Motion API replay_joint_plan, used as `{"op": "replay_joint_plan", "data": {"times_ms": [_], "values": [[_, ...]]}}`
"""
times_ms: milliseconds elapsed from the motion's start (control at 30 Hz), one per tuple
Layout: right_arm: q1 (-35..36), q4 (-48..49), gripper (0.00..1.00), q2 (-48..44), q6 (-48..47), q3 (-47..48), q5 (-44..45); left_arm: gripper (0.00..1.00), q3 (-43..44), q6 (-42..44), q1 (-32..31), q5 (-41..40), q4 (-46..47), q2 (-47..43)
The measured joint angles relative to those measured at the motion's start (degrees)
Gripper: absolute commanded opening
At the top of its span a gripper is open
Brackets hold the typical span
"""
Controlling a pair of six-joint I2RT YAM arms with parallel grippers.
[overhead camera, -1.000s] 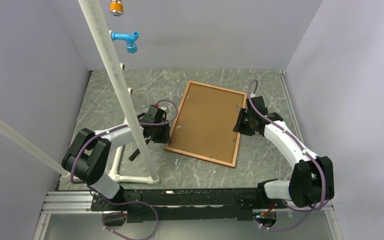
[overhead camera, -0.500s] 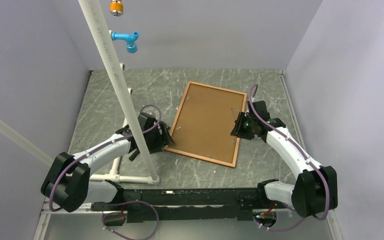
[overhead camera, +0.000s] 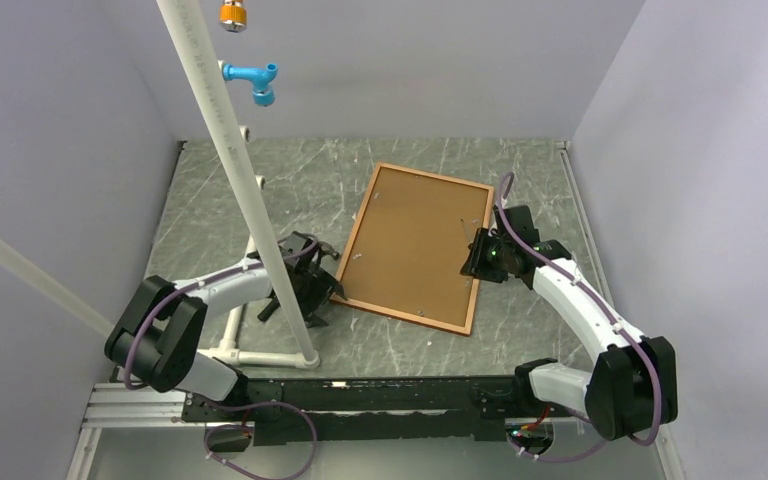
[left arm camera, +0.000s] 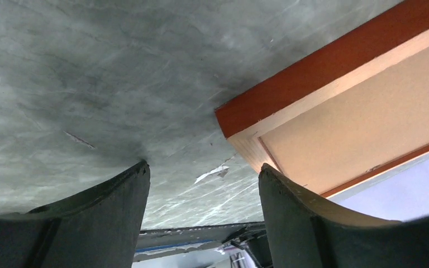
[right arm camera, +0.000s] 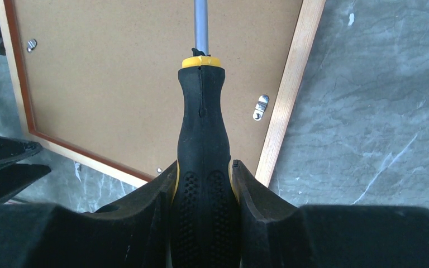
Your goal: Take the photo out of the frame
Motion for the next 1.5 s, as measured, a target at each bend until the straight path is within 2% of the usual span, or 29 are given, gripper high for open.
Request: {"op": "replay_joint_plan", "data": {"times_ms": [67, 233, 400, 500, 600, 767, 833, 1067, 1200, 1333, 1500], "values": [[0.0, 0.0, 0.00, -0.2, 0.0, -0.4, 0.0, 0.68, 1.4, -2.0, -0.2, -0.2, -1.1, 1.2], [0.1, 0.1, 0.00, -0.4, 0.0, -0.9, -0.1, 0.67, 2.9, -7.6, -1.3, -2.7, -1.9, 3.2], [0.2, 0.4, 0.00, -0.5, 0.0, -1.1, -0.2, 0.55, 4.7, -10.6, -2.4, -3.4, -2.6, 5.4], [0.3, 0.4, 0.00, -0.9, 0.0, -1.3, -0.2, 0.37, 6.0, -11.7, -3.1, -3.8, -2.7, 7.0], [0.3, 0.4, 0.00, -1.2, 0.0, -1.7, -0.2, 0.33, 7.2, -12.3, -3.3, -4.7, -1.8, 8.6], [0.7, 0.3, 0.00, -2.0, -0.2, -1.7, 0.1, 0.08, 9.1, -11.6, -3.8, -6.7, -3.5, 9.5], [1.4, 0.1, 0.00, -2.1, -0.6, -1.7, 0.3, 0.06, 9.6, -11.3, -3.8, -8.2, -3.3, 9.7], [11.5, -0.7, 0.00, -2.1, -0.8, -1.7, 0.8, 0.03, 9.2, 2.4, -2.8, -14.0, 0.7, 8.8], [16.9, 0.6, 0.00, -1.2, 0.0, -2.6, -3.7, 0.00, 8.9, 12.1, 0.7, -11.5, 2.6, 8.7], [23.5, 0.9, 0.00, 2.5, 0.5, -2.6, -6.6, 0.00, 12.5, 20.9, 3.8, -10.4, 1.7, 11.6], [31.0, 0.8, 0.00, 3.8, 1.6, -2.6, -9.8, 0.00, 14.5, 28.2, 8.1, -6.3, 3.4, 14.1]]}}
